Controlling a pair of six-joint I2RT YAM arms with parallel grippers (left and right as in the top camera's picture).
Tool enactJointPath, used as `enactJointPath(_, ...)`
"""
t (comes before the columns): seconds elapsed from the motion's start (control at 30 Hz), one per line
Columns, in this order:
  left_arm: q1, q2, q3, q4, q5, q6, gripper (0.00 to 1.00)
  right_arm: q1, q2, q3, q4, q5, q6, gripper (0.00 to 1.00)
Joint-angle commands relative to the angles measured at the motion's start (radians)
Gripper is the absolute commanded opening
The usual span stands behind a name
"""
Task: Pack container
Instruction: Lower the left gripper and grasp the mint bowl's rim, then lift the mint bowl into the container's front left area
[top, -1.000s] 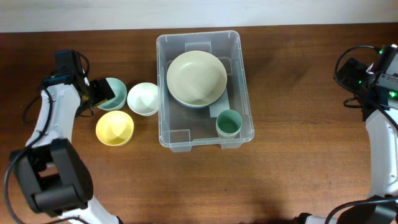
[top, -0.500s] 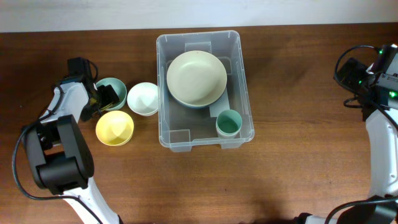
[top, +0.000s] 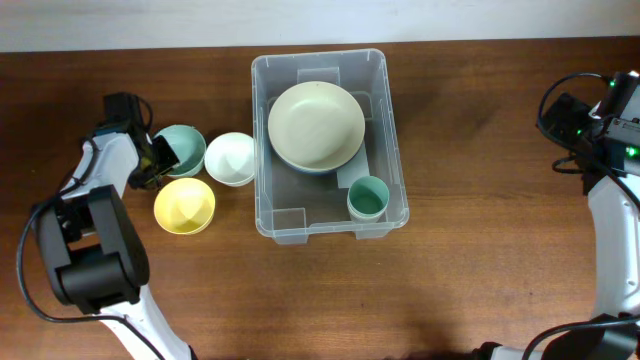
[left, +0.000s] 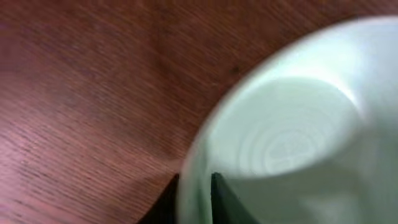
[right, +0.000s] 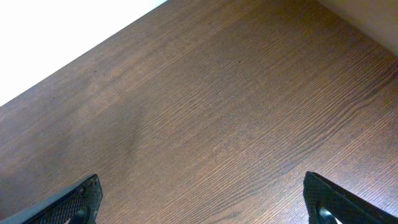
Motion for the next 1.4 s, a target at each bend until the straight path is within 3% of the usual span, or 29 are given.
enactJointPath(0.0,0.031,0.006,0.003,0.002,0.003,0.002,0.16,-0.002,-0.006,0.011,0.002,0.009,0.0,0.99)
enactJointPath(0.33,0.083,-0.024,0.019,-0.001,0.045,0.001,0.01,-0.002,-0.006,0.011,0.002,0.009,0.0,0.99)
enactJointPath(0.73,0.059,-0.357,0.055,-0.014,0.204,0.001,0.01,-0.002,-0.006,0.01,0.002,0.009,0.0,0.99)
enactJointPath(1.0,-0.077,-0.538,0.055,-0.135,0.217,0.002,0.01,-0.002,-0.006,0.01,0.001,0.009,0.0,0.99)
enactJointPath(1.37,-0.365,-0.547,0.051,-0.298,0.161,0.013,0.01,-0.002,-0.006,0.011,0.002,0.009,0.0,0.99)
